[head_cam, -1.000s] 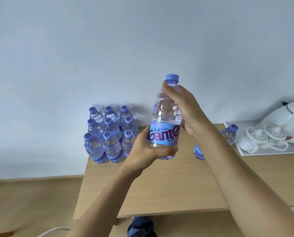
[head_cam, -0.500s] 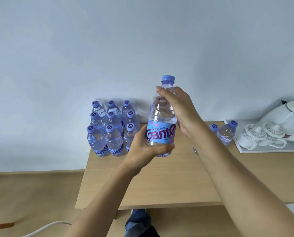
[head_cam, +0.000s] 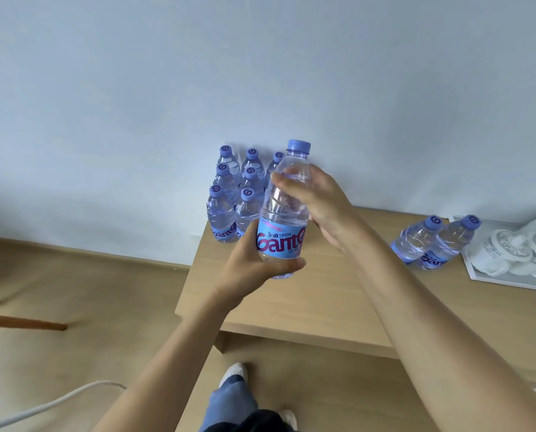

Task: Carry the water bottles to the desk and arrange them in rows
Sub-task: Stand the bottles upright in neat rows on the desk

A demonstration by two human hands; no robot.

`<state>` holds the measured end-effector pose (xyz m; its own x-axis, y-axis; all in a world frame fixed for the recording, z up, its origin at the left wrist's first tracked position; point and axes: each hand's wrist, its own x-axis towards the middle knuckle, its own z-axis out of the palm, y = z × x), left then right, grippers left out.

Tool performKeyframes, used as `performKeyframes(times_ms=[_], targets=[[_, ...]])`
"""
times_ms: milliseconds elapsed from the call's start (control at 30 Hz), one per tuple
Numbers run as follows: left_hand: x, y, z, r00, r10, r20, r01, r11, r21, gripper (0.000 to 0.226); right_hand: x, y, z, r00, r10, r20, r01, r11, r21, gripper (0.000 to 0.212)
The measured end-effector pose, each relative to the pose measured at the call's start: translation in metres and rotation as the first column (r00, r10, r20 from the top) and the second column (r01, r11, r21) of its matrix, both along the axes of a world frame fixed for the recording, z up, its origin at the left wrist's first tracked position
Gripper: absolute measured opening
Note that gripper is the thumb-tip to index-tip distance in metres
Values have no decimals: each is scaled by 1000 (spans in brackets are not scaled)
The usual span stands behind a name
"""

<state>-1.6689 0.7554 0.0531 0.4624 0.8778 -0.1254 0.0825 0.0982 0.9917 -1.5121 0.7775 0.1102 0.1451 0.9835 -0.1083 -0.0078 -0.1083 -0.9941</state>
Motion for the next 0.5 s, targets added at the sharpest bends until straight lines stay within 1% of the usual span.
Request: performKeyframes(times_ms=[133,267,367,433,500], targets=[[-25,10,-8,1000,-4,-25,4,1000,-13,65,-24,13,-13,999,28,30,-28,999,-18,38],[-57,25,-19,999,-11,-48,7,997,-72,72,-53,27,-28,1000,-1,-14,1,1000,-9,35],[-82,39,-31,997,-23,-78,16,995,-97,67,-74,37,-44,1000,-7,-31,7,1000,-9,27],[-97,47,-42,995,-45,-91,34,992,-119,60,-86,43,-57,999,19,27,-19,1000,-18,24],[-110,56,-54,991,-60,-123,45,991,-125,54,-98,49,-69,993,70,91,-67,997,-42,27]])
